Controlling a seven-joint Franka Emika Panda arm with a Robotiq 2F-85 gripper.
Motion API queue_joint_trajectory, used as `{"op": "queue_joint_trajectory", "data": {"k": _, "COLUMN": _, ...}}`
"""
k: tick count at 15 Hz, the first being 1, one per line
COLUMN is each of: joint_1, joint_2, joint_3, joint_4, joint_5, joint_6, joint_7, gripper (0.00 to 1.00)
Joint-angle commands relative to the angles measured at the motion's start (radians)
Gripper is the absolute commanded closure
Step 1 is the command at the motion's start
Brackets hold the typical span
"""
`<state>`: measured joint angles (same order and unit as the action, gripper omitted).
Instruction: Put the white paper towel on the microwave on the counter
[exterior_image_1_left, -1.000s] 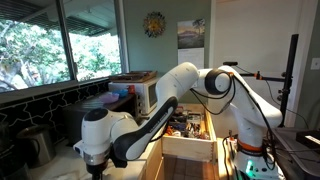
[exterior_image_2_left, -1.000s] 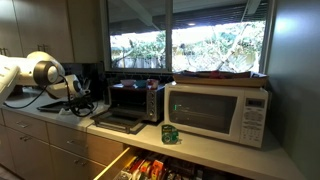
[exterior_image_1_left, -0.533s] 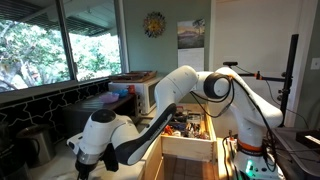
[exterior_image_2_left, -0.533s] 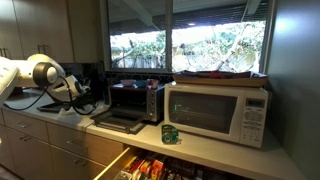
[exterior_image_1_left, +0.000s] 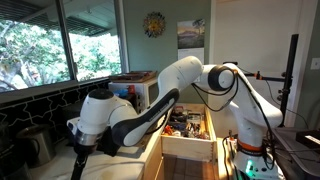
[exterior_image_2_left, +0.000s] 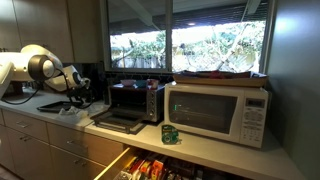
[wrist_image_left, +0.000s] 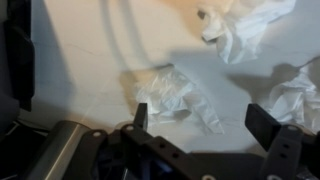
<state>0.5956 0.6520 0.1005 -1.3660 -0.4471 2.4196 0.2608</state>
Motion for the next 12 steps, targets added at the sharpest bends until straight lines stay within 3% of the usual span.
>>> {"op": "queue_joint_trajectory", "data": {"k": 1, "joint_1": -0.075, "joint_2": -0.137, "joint_3": 0.11, "joint_4": -0.099, "joint_5": 0.138, "joint_6": -0.007, "joint_7": -0.132, "gripper": 0.0}}
{"op": "queue_joint_trajectory", "data": {"k": 5, "joint_1": -0.108, "joint_2": -0.264, "joint_3": 0.178, "joint_4": -0.168, "joint_5": 0.215, "joint_6": 0.015, "joint_7": -0.212, "gripper": 0.0}}
{"op": "queue_joint_trajectory", "data": {"k": 10, "joint_1": -0.085, "joint_2": -0.52, "joint_3": 0.14, "joint_4": -0.379, "joint_5": 0.134, "joint_6": -0.21, "joint_7": -0.129, "gripper": 0.0}}
{"op": "queue_joint_trajectory", "data": {"k": 12, "joint_1": -0.111, "joint_2": -0.604, "joint_3": 0.162, "joint_4": -0.463, "joint_5": 0.066, "joint_6": -0.126, "joint_7": -0.124, "gripper": 0.0}}
